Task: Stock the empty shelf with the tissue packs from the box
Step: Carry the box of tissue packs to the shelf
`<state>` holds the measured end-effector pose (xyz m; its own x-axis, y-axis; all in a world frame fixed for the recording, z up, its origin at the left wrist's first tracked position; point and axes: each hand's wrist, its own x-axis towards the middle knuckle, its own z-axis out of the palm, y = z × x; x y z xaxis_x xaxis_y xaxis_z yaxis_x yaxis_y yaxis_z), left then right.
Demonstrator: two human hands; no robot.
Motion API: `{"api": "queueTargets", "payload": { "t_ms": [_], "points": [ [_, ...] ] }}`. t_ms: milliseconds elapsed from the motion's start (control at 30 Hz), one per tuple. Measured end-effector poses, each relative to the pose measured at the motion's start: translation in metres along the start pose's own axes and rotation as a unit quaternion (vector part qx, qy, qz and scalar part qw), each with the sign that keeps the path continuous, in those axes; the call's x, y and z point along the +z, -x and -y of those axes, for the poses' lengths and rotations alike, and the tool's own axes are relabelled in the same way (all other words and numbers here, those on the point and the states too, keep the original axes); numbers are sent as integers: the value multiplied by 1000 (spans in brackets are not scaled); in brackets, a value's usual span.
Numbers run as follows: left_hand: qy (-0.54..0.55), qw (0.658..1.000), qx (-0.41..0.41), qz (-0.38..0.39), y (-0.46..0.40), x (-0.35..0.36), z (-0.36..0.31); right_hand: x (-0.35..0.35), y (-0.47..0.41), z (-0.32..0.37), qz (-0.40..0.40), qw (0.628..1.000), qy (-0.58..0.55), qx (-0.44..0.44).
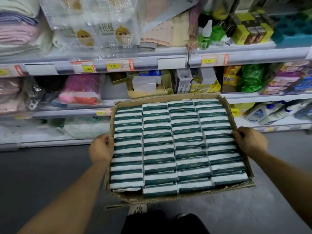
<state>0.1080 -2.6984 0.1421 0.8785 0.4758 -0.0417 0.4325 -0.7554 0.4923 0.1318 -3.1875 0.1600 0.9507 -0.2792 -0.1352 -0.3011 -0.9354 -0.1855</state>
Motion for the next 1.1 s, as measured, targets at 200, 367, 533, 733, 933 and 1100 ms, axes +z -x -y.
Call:
{"api": "queueTargets", "payload": {
  "t_ms": [200,367,533,733,933,1100],
  "points": [
    [6,1000,-13,-13,1,6,-9,6,-16,-5,-5,1000,4,10],
    [1,999,-37,0,7,8,-13,12,-17,-5,32,999,-18,36],
    [26,995,-67,66,15,5,-21,2,-13,10,80,990,-101,58],
    [-19,991,26,130,63,-10,-59,-18,30,60,48,987,-134,-79],
    [-28,976,48,210,101,-16,-49,-11,83,100,114,960,-125,-221],
    [-56,968,63,236,110,-19,-25,7,96,146,156,938,-123,-284]
  ]
}}
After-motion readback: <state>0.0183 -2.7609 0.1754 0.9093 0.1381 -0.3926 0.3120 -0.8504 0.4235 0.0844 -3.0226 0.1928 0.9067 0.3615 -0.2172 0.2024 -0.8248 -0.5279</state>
